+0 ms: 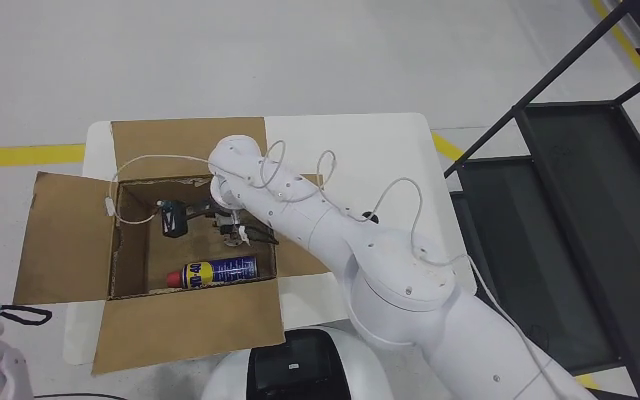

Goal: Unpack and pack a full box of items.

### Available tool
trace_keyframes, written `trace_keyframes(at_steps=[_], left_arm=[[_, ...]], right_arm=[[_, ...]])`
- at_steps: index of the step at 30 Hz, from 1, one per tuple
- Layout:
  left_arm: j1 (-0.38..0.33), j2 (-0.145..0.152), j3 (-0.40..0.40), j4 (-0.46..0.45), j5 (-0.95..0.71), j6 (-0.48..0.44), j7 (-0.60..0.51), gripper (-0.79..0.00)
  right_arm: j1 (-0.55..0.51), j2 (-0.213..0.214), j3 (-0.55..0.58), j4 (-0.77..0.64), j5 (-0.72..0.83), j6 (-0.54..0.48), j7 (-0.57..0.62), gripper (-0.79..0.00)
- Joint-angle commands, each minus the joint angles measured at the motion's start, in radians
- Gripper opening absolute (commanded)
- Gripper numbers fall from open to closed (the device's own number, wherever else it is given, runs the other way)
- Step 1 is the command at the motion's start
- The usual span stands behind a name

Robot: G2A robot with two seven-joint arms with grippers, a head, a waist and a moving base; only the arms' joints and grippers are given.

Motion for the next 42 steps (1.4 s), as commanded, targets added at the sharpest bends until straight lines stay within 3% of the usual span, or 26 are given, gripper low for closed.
trace_keyframes(at_steps=[1,5,11,20,25,27,29,31,36,42], left_arm=[[0.000,0.000,0.000,0.000,0.000,0.000,0.000,0.000],[0.000,0.000,0.000,0.000,0.000,0.000,0.000,0.000],[0.000,0.000,0.000,0.000,0.000,0.000,0.000,0.000],[0.000,0.000,0.000,0.000,0.000,0.000,0.000,0.000],[0.000,0.000,0.000,0.000,0.000,0.000,0.000,0.000],[0.000,0.000,0.000,0.000,0.000,0.000,0.000,0.000],[0.000,0.000,0.000,0.000,0.000,0.000,0.000,0.000],[0.000,0.000,0.000,0.000,0.000,0.000,0.000,0.000],[0.000,0.000,0.000,0.000,0.000,0.000,0.000,0.000],[0.000,0.000,0.000,0.000,0.000,0.000,0.000,0.000]], right_arm=[[0.019,0.006,-0.003,-0.013,-0.042,-0.023,-0.107,-0.591],[0.053,0.032,-0.016,-0.053,-0.175,-0.008,-0.375,-0.542],[0.045,0.108,-0.022,-0.081,-0.396,0.074,-0.790,-0.477],[0.000,0.247,-0.017,-0.184,-0.621,0.211,-1.248,-0.339],[-0.039,0.338,0.014,-0.272,-0.677,0.288,-1.433,-0.249],[-0.060,0.378,0.034,-0.314,-0.690,0.320,-1.504,-0.197],[-0.086,0.419,0.059,-0.350,-0.700,0.345,-1.570,-0.028],[-0.114,0.461,0.089,-0.385,-0.701,0.355,-1.605,0.000],[-0.191,0.557,0.186,-0.540,-0.678,0.360,-1.524,0.000],[-0.344,0.677,0.377,-0.807,-0.581,0.333,-1.215,0.000]])
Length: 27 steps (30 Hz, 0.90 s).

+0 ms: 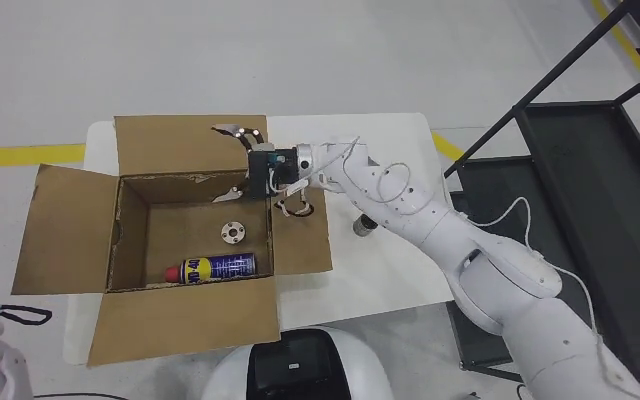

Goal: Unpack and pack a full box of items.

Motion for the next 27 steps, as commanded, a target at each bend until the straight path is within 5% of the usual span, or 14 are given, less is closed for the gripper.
trace_keyframes(at_steps=[1,10,27], left_arm=[[0.000,0.000,0.000,0.000,0.000,0.000,0.000,0.000],[0.000,0.000,0.000,0.000,0.000,0.000,0.000,0.000],[0.000,0.000,0.000,0.000,0.000,0.000,0.000,0.000]], right_arm=[[-0.062,0.038,0.076,-0.111,0.038,-0.009,0.139,0.000],[-0.396,0.163,0.422,-0.607,0.256,0.029,0.746,0.000],[-0.396,0.163,0.422,-0.607,0.256,0.029,0.746,0.000]])
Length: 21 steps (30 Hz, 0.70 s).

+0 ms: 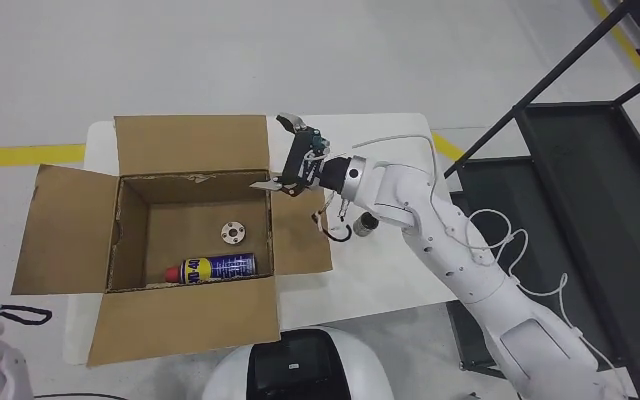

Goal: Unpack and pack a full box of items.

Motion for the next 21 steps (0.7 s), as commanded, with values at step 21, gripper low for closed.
trace_keyframes(at_steps=[21], left_arm=[[0.000,0.000,0.000,0.000,0.000,0.000,0.000,0.000]], right_arm=[[-0.247,0.040,0.200,-0.004,-0.078,0.102,-0.227,0.000]])
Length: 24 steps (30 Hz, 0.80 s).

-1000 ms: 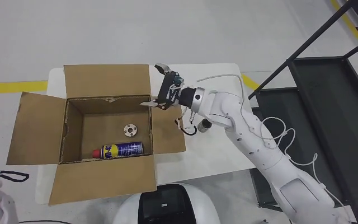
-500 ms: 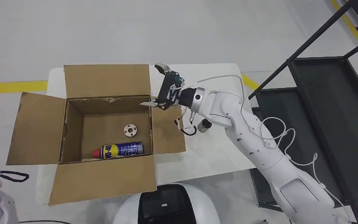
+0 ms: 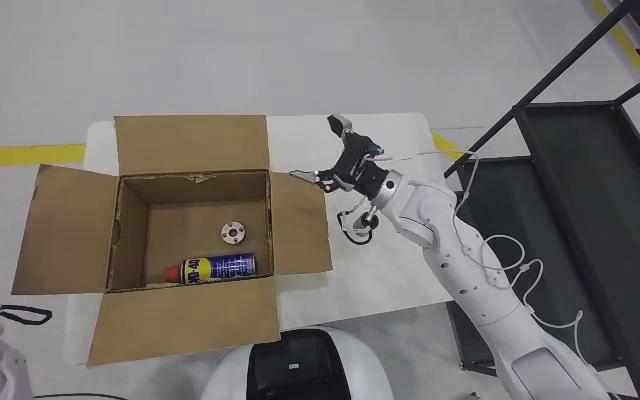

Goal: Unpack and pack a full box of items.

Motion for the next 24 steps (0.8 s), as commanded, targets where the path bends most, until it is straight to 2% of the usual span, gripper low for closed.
trace_keyframes(at_steps=[1,8,18,24], left_arm=[[0.000,0.000,0.000,0.000,0.000,0.000,0.000,0.000],[0.000,0.000,0.000,0.000,0.000,0.000,0.000,0.000],[0.000,0.000,0.000,0.000,0.000,0.000,0.000,0.000],[0.000,0.000,0.000,0.000,0.000,0.000,0.000,0.000]], right_arm=[[-0.033,0.004,0.025,-0.004,-0.010,0.017,-0.027,0.000],[-0.131,0.013,0.086,0.009,-0.019,0.064,-0.086,0.000],[-0.144,0.008,0.093,0.119,-0.027,0.097,-0.162,0.000],[-0.157,0.009,0.107,0.126,-0.028,0.105,-0.170,0.000]])
